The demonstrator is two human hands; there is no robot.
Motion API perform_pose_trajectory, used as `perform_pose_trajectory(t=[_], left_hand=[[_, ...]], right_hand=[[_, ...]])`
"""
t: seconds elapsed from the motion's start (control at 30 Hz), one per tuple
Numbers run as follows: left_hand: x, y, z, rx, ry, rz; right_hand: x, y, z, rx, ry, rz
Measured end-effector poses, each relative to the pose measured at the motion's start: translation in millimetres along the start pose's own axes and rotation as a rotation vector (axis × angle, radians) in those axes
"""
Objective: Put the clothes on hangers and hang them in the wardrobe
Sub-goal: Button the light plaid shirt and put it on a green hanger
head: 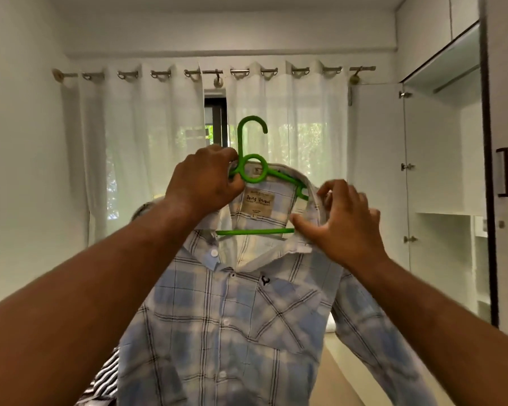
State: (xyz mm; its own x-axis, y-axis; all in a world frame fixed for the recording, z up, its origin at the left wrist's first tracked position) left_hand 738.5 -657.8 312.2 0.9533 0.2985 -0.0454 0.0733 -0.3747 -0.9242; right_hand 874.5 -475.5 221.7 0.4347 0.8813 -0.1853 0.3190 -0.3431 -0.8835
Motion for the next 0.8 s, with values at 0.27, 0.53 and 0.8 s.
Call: perform_pose_trajectory(t=[0.27,0.53,0.8], left_hand=[[-14,4,30,-0.306,0.272,-0.255],[-11,-4,25,-0.309,0.407,-0.253],[-14,-19,-18,-0.211,0.309,-0.164]], right_hand=[[6,-25,5,-0.14,-0.012,-0.066],[-6,-84,-17,-0.103,-0.036,-0.1],[-24,-52,1,-0.613,-0.296,-0.286]])
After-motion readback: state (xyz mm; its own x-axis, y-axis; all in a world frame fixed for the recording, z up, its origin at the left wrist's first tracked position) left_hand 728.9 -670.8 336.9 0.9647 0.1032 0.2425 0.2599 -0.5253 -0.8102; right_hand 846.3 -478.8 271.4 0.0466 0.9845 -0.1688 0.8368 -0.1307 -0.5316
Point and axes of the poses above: each hand's wrist, its own y-axis away from the middle knuckle, its own z-axis out of the palm, x = y × z, the point moved 10 cm from there along -y, towards the middle knuckle, and after that the axes turned 14 degrees about y, right-handed, at the moved point
